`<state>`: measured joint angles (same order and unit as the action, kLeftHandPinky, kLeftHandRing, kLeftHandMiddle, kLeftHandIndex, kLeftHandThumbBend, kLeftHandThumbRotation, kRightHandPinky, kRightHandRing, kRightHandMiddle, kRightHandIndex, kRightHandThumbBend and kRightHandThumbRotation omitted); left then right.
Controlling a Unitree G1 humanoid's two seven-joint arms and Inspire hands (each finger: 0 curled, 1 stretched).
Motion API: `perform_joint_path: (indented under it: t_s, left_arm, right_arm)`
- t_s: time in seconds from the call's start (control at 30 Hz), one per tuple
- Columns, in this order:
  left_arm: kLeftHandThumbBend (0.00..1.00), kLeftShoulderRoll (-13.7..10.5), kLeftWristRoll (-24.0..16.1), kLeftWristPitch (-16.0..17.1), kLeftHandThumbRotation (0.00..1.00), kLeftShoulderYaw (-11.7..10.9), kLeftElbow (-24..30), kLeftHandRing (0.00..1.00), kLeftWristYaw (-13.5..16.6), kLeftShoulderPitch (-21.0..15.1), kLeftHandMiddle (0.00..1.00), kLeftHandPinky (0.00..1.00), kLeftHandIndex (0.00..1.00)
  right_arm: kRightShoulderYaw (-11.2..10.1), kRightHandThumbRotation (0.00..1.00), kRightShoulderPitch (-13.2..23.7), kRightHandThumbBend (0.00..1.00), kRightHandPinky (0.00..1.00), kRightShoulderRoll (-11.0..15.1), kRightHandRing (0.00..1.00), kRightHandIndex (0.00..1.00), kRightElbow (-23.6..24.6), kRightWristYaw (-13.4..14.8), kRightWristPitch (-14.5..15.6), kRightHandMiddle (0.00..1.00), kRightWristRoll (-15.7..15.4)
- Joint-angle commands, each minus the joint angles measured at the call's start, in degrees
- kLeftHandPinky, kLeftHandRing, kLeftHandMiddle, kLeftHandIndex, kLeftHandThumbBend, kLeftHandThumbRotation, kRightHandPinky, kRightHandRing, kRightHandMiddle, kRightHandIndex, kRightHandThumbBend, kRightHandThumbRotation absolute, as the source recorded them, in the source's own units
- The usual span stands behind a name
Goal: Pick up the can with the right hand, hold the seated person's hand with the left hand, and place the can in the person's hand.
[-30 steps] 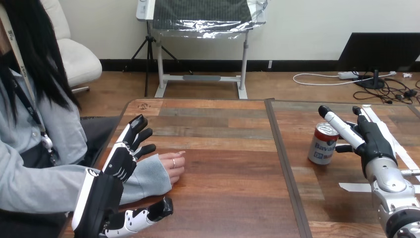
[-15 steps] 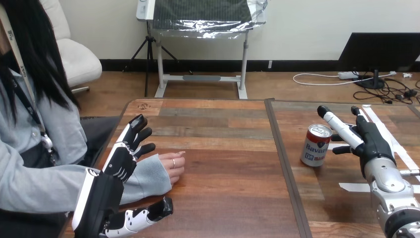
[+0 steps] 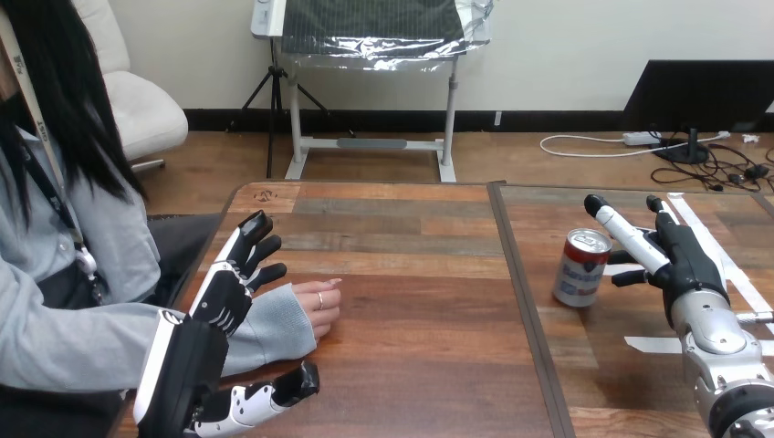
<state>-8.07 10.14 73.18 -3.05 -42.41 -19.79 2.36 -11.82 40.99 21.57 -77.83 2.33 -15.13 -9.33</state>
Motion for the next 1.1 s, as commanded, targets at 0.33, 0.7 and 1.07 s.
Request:
perform_joint_path:
  t_s: [0.33, 0.7, 1.07]
  left_arm:
    - [1.00, 0.5, -0.4, 0.6, 0.56, 0.5, 2.5, 0.90, 0.9, -2.1, 0.93, 0.80, 0.92]
    - [1.00, 0.4, -0.6, 1.2, 0.56, 0.3, 2.1, 0.91, 1.0, -2.1, 0.94, 0.81, 0.93]
    - [1.00, 0.3, -0.1, 1.0, 0.57, 0.9, 1.9, 0.90, 0.7, -2.3, 0.94, 0.81, 0.92]
  right_arm:
    - [0.4, 0.68, 5.7, 1.00, 0.60, -0.4, 0.74, 1.00, 0.3, -0.4, -1.4, 0.78, -0.3]
    - [-0.2, 0.67, 5.2, 1.00, 0.78, -1.3, 0.88, 1.00, 0.4, -1.8, -1.5, 0.92, 0.7]
    - [0.2, 0.64, 4.3, 1.00, 0.93, -2.0, 0.95, 1.00, 0.4, -2.3, -2.1, 0.97, 0.6]
